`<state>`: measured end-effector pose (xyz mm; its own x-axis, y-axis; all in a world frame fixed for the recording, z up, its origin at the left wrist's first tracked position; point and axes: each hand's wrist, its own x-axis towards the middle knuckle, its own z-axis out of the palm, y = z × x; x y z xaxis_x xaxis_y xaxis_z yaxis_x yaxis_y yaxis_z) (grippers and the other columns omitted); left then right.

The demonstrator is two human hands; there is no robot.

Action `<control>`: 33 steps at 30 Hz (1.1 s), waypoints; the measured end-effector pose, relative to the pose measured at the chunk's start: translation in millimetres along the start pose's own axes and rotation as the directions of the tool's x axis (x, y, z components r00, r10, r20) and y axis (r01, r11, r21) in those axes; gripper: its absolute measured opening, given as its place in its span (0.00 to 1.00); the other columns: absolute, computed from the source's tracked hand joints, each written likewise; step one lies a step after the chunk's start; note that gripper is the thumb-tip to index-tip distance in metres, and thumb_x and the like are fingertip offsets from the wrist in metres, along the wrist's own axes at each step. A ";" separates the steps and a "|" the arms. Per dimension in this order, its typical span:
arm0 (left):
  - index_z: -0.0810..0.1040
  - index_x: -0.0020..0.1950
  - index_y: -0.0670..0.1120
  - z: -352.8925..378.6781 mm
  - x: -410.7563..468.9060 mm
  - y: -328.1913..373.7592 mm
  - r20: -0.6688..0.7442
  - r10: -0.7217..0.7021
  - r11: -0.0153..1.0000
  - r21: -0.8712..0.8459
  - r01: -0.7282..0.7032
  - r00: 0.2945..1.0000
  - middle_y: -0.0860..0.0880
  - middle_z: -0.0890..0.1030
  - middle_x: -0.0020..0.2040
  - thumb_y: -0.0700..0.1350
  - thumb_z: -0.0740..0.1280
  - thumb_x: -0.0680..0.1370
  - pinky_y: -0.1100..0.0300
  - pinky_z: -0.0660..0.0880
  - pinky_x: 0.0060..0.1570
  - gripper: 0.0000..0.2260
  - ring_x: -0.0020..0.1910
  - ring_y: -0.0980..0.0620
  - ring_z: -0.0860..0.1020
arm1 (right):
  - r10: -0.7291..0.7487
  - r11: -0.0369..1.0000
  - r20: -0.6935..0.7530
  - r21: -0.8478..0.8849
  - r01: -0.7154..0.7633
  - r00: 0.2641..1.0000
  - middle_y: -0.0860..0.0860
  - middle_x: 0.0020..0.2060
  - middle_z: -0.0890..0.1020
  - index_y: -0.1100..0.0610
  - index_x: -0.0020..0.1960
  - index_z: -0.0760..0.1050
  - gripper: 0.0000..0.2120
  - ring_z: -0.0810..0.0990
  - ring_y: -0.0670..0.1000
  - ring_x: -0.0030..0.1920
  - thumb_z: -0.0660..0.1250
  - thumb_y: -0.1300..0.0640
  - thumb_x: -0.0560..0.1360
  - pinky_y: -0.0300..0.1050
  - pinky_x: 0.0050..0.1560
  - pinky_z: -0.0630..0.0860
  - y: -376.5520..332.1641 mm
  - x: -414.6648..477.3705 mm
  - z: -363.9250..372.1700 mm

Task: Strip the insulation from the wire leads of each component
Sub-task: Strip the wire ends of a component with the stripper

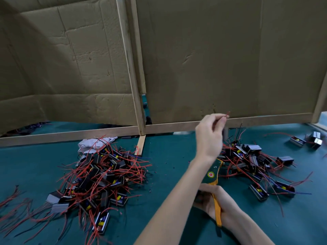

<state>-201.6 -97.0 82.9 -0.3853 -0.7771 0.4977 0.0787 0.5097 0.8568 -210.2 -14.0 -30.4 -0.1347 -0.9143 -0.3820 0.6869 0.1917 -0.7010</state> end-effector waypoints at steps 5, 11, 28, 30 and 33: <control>0.71 0.69 0.45 6.4 -1.5 5.4 0.475 -0.143 0.986 0.147 0.082 0.868 0.42 0.75 0.65 0.39 0.57 0.82 0.60 0.66 0.62 0.16 0.66 0.47 0.72 | -0.013 1.000 0.025 0.023 0.012 1.000 0.63 0.34 0.82 0.66 0.43 0.78 0.07 0.83 0.60 0.32 0.66 0.69 0.66 0.52 0.32 0.81 -2.3 0.9 0.1; 0.70 0.67 0.42 -81.3 -4.3 1.6 0.304 -0.266 0.789 0.614 0.026 0.915 0.40 0.75 0.63 0.38 0.59 0.80 0.56 0.68 0.60 0.15 0.61 0.44 0.74 | -0.038 0.997 0.021 0.064 0.036 0.999 0.64 0.37 0.80 0.66 0.47 0.75 0.09 0.82 0.63 0.37 0.68 0.67 0.67 0.56 0.38 0.81 0.3 3.5 -2.2; 0.67 0.35 0.47 -243.7 -25.8 -46.6 -0.331 -0.530 -0.037 0.929 0.368 0.781 0.51 0.72 0.33 0.52 0.69 0.73 0.55 0.67 0.47 0.15 0.38 0.48 0.73 | -0.045 0.999 0.033 -0.017 0.046 0.998 0.66 0.40 0.80 0.68 0.50 0.74 0.13 0.82 0.64 0.41 0.71 0.65 0.67 0.58 0.42 0.81 -0.6 0.0 -2.7; 0.67 0.34 0.47 -242.0 -24.7 -48.8 -0.346 -0.497 -0.013 0.920 0.392 0.795 0.50 0.73 0.35 0.48 0.67 0.73 0.56 0.67 0.47 0.12 0.39 0.47 0.73 | -0.049 0.999 0.032 -0.010 0.050 0.998 0.66 0.40 0.80 0.68 0.50 0.74 0.13 0.82 0.64 0.41 0.70 0.66 0.67 0.58 0.42 0.81 -0.8 -0.7 -2.0; 0.69 0.38 0.45 -237.5 -22.4 -51.8 -0.368 -0.450 0.007 0.910 0.415 0.814 0.48 0.77 0.43 0.45 0.65 0.73 0.56 0.69 0.48 0.07 0.46 0.45 0.77 | -0.055 0.998 0.027 0.000 0.055 0.998 0.65 0.39 0.80 0.68 0.50 0.74 0.12 0.82 0.64 0.40 0.69 0.66 0.68 0.57 0.41 0.81 -1.3 -1.6 -0.7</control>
<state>21.3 -193.7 59.5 -0.0106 -0.9975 0.0694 -0.9958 0.0169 0.0897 -211.4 -12.5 -29.3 -0.1535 -0.9327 -0.3264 0.6785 0.1407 -0.7210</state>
